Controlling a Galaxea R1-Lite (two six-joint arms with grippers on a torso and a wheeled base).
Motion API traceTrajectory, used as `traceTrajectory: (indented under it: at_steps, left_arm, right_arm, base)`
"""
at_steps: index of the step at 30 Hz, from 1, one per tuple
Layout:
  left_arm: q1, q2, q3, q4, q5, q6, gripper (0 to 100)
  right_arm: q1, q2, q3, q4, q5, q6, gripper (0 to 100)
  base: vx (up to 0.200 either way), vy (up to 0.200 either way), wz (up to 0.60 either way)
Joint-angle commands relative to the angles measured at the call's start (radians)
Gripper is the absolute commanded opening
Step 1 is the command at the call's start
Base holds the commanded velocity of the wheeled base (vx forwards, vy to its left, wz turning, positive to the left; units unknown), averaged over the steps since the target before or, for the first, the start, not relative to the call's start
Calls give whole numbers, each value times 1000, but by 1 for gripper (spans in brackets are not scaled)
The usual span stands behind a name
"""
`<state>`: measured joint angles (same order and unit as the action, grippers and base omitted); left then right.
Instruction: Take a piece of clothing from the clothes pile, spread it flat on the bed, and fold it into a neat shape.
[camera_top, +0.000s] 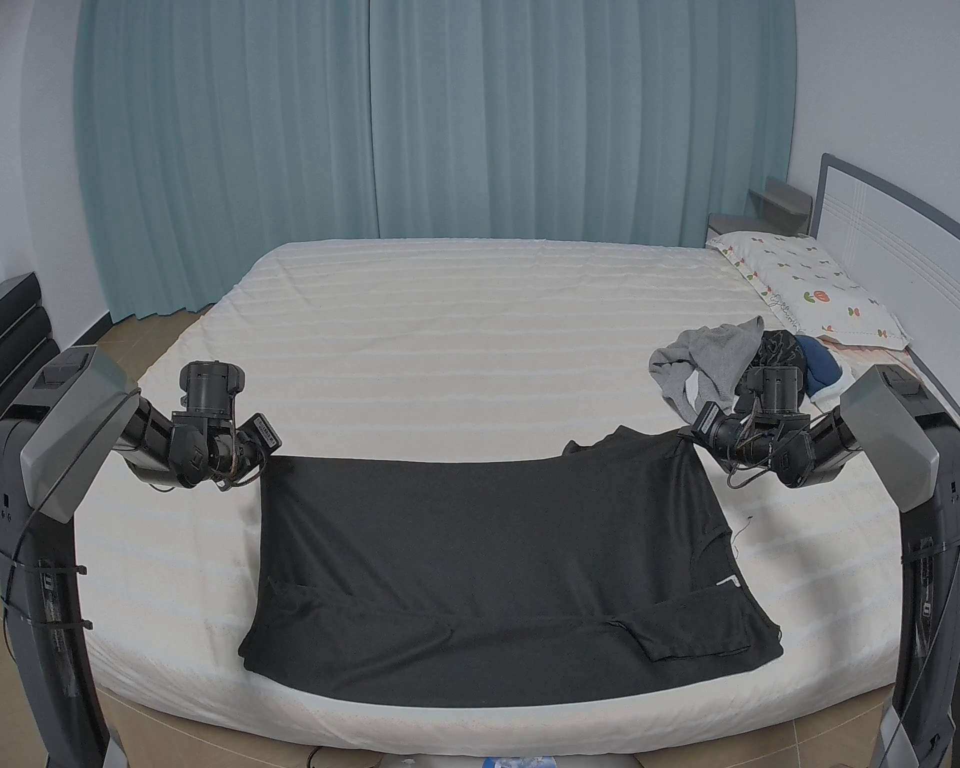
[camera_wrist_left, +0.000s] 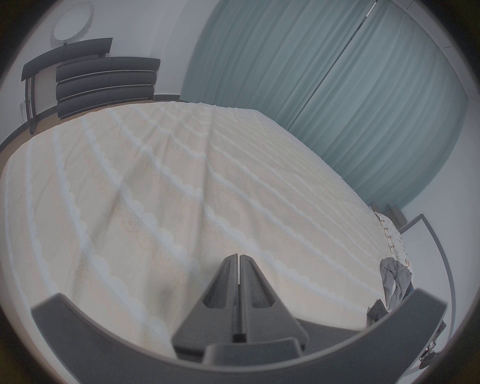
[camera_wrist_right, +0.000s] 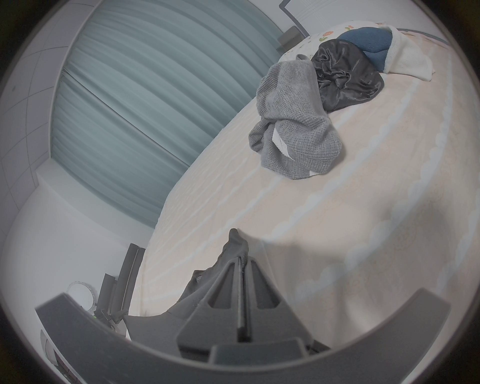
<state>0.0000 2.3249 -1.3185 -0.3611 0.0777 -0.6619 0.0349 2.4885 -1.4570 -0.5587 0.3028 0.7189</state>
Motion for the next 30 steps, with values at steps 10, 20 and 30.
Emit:
traceTrajectory:
  at_steps: [10, 20, 30]
  left_arm:
    - [2, -9, 8, 4, 1, -1, 0]
    - [2, -76, 105, -2, 1, 53, 0]
    - [14, -164, 252, -10, -10, 100, 0]
  right_arm:
    - [-10, -26, 72, -47, -1, -3, 0]
    - [-23, -129, 210, -55, 21, -6, 0]
    - [-33, -267, 495, -191, 107, -9, 0]
  base:
    - [0, 0, 0]
    - [0, 0, 0]
    - [0, 0, 0]
